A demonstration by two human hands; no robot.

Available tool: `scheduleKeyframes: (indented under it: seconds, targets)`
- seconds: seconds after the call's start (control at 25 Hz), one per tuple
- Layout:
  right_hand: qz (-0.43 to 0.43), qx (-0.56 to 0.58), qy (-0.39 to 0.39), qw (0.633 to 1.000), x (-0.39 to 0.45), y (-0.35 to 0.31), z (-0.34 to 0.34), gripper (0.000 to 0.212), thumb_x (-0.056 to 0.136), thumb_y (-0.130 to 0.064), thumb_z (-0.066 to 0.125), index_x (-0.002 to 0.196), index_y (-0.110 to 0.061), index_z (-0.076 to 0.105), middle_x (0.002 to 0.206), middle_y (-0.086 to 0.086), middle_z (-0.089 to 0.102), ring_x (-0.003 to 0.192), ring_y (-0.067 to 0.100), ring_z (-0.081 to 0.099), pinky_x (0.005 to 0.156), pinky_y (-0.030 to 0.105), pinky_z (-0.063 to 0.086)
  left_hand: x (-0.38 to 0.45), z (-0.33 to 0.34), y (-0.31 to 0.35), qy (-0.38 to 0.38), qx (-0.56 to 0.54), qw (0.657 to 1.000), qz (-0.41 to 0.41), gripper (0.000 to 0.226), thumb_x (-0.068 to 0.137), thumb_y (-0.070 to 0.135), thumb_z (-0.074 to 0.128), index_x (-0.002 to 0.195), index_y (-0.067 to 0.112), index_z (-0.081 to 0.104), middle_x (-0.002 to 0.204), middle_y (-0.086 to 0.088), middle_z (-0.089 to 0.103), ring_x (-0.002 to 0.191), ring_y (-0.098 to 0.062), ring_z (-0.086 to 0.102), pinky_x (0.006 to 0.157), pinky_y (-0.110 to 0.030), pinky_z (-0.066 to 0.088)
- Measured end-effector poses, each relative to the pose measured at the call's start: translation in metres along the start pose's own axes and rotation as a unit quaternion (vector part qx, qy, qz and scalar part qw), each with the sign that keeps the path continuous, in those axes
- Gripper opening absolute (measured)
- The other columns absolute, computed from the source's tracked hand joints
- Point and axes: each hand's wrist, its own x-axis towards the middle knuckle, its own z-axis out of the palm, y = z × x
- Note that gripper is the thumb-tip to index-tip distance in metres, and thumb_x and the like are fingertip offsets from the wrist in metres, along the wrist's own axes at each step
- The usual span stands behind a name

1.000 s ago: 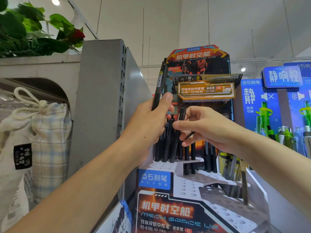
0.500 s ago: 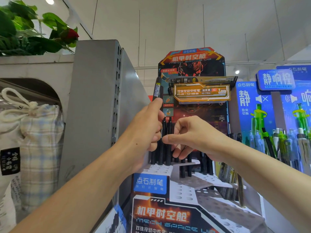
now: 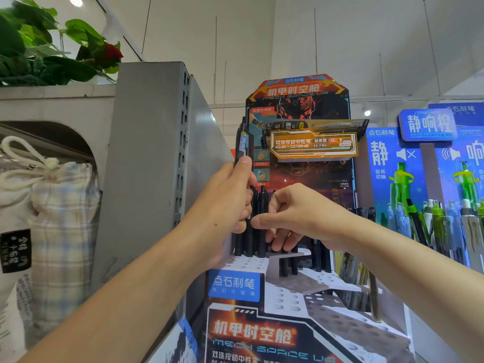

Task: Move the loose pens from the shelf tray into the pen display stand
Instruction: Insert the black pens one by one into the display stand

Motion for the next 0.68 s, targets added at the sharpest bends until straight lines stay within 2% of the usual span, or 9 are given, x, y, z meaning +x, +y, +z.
scheduleKeyframes:
  seconds: [0.2,0.4,0.52,0.6,0.68]
  targets:
    - [0.015,-0.012,-0.010,1.000,-0.002,-0.004,-0.002,0.032,0.086,-0.030,0.081,0.079,-0.007,0.059,0.068,0.012,0.075,0.056,0.021,0.072,0.049,0.027,0.055,-0.001,-0.001,0.001,0.000,0.008,1.000,0.016,0.034,0.106,0.043,0.039,0.086,0.019,0.052,0.062,0.003,0.038,0.046,-0.007,0.032,0.035,-0.017,0.028]
    - [0.024,-0.058,-0.017,0.998,-0.005,-0.008,-0.003,0.037,0.088,-0.040,0.077,0.080,-0.010,0.058,0.065,0.008,0.074,0.053,0.020,0.069,0.049,0.027,0.055,-0.005,-0.002,0.000,-0.024,0.012,1.000,0.013,0.037,0.105,0.050,0.037,0.094,0.019,0.055,0.058,0.004,0.046,0.044,-0.008,0.040,0.035,-0.019,0.032]
    - [-0.006,-0.084,0.049,0.995,-0.009,-0.013,-0.011,0.041,0.088,-0.049,0.071,0.082,-0.009,0.062,0.062,0.004,0.071,0.050,0.015,0.065,0.050,0.025,0.053,-0.007,-0.004,-0.001,-0.049,0.022,0.998,0.011,0.040,0.104,0.053,0.034,0.098,0.019,0.055,0.055,0.004,0.048,0.043,-0.009,0.041,0.035,-0.020,0.032]
    - [-0.058,-0.013,0.110,0.992,-0.010,-0.017,-0.020,0.037,0.093,-0.045,0.067,0.085,-0.010,0.065,0.062,0.001,0.068,0.050,0.013,0.060,0.048,0.024,0.050,-0.008,-0.004,-0.002,-0.062,0.033,0.997,0.011,0.042,0.105,0.053,0.033,0.101,0.018,0.054,0.056,0.002,0.049,0.043,-0.010,0.042,0.036,-0.021,0.034]
    - [-0.100,0.102,0.101,0.985,-0.012,-0.023,-0.026,0.030,0.099,-0.039,0.062,0.095,-0.010,0.070,0.071,0.003,0.067,0.055,0.013,0.059,0.049,0.024,0.049,-0.008,-0.004,-0.001,-0.070,0.042,0.997,0.010,0.044,0.104,0.054,0.032,0.101,0.017,0.055,0.057,0.001,0.052,0.045,-0.011,0.046,0.038,-0.022,0.038]
